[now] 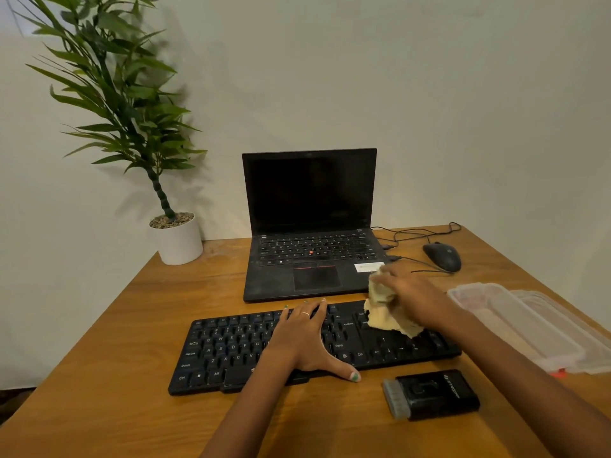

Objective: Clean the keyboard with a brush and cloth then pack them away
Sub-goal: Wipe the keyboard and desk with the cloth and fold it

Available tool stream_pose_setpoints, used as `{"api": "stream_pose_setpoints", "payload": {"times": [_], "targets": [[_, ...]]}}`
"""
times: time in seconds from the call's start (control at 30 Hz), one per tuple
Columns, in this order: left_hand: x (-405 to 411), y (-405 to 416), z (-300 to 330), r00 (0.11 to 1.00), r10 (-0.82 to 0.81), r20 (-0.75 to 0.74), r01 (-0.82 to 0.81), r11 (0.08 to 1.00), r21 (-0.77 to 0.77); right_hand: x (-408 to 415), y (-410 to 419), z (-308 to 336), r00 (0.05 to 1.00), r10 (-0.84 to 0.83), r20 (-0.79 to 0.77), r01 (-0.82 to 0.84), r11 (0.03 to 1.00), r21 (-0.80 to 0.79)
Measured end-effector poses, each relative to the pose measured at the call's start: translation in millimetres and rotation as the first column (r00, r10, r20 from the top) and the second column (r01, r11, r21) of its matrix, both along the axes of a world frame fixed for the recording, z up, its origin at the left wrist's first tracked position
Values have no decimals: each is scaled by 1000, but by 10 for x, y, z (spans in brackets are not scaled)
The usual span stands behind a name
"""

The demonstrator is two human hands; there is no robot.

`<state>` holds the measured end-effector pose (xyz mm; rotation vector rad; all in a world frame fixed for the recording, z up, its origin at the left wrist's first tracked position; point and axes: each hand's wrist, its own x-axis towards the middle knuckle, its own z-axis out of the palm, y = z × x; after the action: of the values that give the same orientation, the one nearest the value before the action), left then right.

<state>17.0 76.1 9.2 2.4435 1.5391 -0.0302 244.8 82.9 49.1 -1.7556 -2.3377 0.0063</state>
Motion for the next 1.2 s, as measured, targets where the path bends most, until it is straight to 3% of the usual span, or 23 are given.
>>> {"api": "stream_pose_setpoints", "payload": {"times": [0.07, 0.23, 0.4, 0.8, 1.13, 1.2], "targets": [[-1, 2, -7, 1000, -2, 6, 2, 1000, 15, -57, 46, -116, 996, 23, 83, -17, 998, -66], [-7, 11, -35, 1000, -1, 16, 1, 1000, 29, -292, 82, -201, 988, 73, -139, -79, 996, -37], [-6, -27, -3, 1000, 0, 29, -1, 999, 44, -571, 21, -227, 964, 249, -92, -250, 968, -7], [-26, -16, -20, 1000, -2, 31, 1, 999, 38, 31, 170, -132, 992, 86, 96, -77, 992, -96], [-19, -14, -9, 1000, 11, 24, -11, 1000, 25, -489, 234, -225, 980, 197, 7, -196, 979, -60], [-29, -19, 2, 1000, 9, 20, -9, 1000, 17, -403, 215, -158, 980, 192, 47, -189, 980, -62]]}}
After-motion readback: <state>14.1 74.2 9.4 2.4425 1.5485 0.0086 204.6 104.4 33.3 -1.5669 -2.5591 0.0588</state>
